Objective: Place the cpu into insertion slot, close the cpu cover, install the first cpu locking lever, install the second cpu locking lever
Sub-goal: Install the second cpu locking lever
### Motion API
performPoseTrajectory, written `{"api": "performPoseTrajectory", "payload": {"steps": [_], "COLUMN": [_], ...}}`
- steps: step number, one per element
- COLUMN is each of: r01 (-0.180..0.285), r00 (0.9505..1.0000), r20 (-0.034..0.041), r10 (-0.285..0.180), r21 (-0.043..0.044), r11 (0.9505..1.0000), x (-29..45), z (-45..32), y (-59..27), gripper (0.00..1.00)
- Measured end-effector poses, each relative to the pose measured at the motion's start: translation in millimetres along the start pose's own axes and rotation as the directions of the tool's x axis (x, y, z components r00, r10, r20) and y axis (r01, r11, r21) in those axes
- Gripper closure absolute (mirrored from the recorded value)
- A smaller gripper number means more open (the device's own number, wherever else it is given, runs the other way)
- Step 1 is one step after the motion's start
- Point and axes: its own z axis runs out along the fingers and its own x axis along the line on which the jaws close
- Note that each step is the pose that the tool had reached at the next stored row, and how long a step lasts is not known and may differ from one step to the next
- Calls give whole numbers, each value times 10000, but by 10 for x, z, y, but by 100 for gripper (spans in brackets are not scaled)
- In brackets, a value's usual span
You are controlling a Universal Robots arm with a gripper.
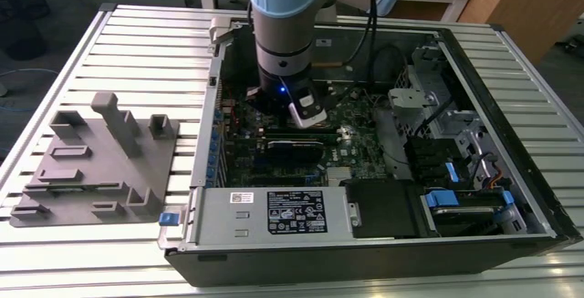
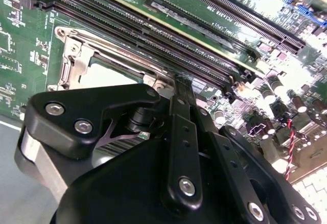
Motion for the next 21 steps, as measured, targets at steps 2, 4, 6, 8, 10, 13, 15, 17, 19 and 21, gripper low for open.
{"api": "performPoseTrajectory", "payload": {"steps": [2,4,6,8,10,13,15,17,19,21], "r01": [0,1,0,0,0,-1,0,-1,-1,-1], "r00": [10000,10000,10000,10000,10000,10000,10000,10000,10000,10000], "r20": [-1,-1,-3,-2,-2,-4,1,-2,-2,-2], "r10": [0,-1,0,0,0,1,0,1,1,1], "r21": [-2,-4,-4,-13,-15,-11,-21,-16,-17,-15], "r11": [10000,10000,10000,10000,10000,10000,10000,10000,10000,10000], "x": [9,18,26,31,31,32,30,29,27,25], "z": [2,6,10,16,16,7,-15,-49,-90,-132], "y": [-10,-22,-32,-38,-38,-38,-33,-27,-20,-13], "gripper": [90,90,90,90,90,90,90,90,90,90]}}
